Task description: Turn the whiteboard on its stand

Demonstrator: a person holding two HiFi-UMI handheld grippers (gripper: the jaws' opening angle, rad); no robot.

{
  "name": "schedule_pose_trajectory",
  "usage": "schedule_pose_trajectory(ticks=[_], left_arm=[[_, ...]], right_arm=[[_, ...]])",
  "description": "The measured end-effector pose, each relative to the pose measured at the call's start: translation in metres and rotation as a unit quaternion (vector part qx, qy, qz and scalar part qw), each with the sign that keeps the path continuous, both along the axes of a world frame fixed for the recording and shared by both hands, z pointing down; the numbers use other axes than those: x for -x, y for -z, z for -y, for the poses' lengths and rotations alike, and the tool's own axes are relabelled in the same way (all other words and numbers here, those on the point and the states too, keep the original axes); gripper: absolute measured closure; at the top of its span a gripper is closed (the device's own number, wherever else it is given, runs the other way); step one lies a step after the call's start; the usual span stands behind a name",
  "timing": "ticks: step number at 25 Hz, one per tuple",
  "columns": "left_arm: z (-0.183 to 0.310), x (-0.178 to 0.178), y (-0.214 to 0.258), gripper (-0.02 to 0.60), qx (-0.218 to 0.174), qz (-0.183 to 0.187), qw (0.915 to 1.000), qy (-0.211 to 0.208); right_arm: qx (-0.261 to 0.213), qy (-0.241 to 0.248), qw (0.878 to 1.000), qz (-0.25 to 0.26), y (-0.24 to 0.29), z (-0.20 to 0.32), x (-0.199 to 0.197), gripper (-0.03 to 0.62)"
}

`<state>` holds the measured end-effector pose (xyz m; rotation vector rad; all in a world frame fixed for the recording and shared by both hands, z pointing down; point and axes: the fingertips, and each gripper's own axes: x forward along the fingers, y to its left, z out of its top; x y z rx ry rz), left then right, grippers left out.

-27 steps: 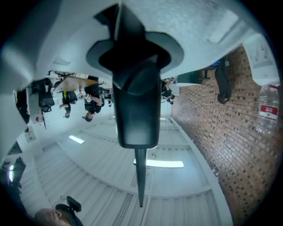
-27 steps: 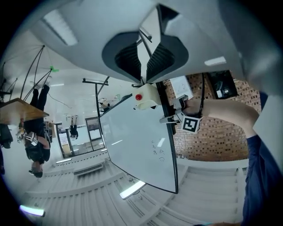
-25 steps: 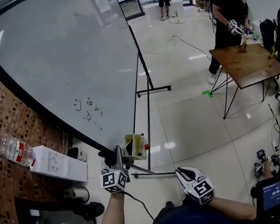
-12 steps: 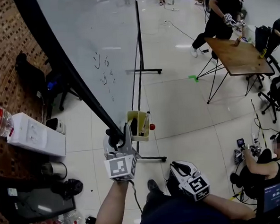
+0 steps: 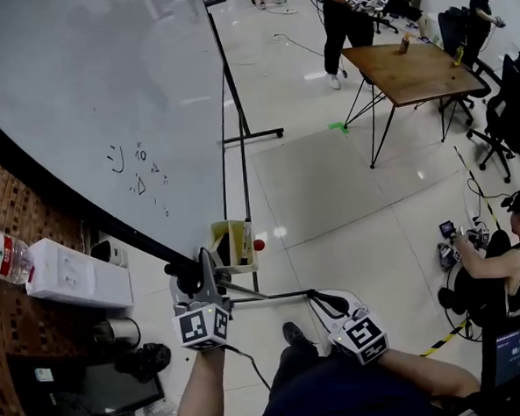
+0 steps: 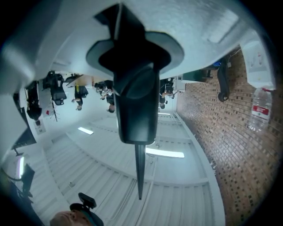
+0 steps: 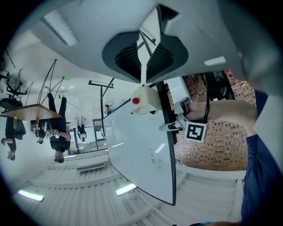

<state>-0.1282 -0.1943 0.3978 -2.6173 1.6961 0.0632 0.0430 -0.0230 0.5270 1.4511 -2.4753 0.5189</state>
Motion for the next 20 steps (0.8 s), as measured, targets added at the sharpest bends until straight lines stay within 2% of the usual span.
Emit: schedule_pose_trajectory(ticks=[5, 9, 14, 20], left_arm=[[-0.026, 0.019, -0.002, 0.448, 0.002, 0.012, 0.9999, 0.005], [-0.045, 0.013, -0.007, 0.448, 0.009, 0.013, 0.9999, 0.003], [-0.070, 0.018, -0.017, 0.448, 0.008, 0.012, 0.9999, 0.003], [-0.105, 0.014, -0.022, 0.448, -0.008, 0.001, 1.0000, -0.005]], right_arm=[[0.021, -0.026, 0.999, 0.022, -0.016, -0.051, -0.022, 0.554], [0.036, -0.028, 0.999, 0.023, -0.030, -0.080, -0.033, 0.554], [0.005, -0.008, 1.000, 0.011, -0.018, -0.093, -0.013, 0.554], [-0.012, -0.039, 0.999, -0.010, -0.017, -0.109, 0.004, 0.554]])
